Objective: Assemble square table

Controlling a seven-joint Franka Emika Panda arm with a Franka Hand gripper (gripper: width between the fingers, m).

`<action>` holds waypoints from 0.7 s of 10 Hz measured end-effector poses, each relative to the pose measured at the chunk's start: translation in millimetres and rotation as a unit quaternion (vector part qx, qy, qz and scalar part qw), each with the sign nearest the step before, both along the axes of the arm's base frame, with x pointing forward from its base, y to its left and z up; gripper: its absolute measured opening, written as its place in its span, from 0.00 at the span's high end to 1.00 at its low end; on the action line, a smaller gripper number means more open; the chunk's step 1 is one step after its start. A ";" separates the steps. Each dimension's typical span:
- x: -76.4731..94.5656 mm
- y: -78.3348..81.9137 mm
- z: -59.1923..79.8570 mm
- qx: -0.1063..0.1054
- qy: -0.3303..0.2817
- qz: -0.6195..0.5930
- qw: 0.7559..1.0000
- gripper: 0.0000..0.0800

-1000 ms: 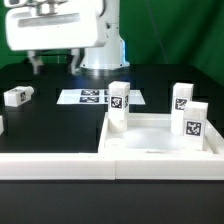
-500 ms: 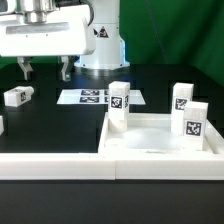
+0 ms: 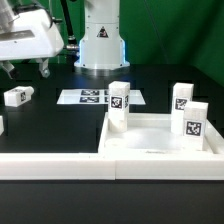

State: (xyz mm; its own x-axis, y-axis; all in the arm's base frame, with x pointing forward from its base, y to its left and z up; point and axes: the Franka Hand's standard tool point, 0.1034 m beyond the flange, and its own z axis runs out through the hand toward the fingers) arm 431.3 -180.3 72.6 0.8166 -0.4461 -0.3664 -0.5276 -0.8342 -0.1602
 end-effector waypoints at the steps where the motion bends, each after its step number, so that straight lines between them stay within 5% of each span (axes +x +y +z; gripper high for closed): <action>1: -2.5 2.2 0.3 0.022 0.030 0.005 0.999 0.19; 3: -6.4 3.1 -3.2 0.058 0.080 0.009 0.995 0.19; 4: -15.3 -4.0 -17.5 0.065 0.103 0.027 0.992 0.19; 5: -33.2 -16.1 -24.4 0.108 0.155 0.050 0.981 0.19; 6: -34.0 -36.3 -27.9 0.124 0.179 0.069 0.974 0.19; 7: -25.1 -46.7 -30.8 0.108 0.157 0.084 0.978 0.19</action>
Offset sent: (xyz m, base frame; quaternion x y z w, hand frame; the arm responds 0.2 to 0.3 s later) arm -0.0167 -0.0074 -0.0515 -0.0421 -0.1425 -0.0473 0.9878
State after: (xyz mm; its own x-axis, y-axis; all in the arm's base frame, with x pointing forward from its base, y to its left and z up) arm 406.1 -227.0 41.9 0.7041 -0.1998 -0.6815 -0.4381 -0.8774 -0.1954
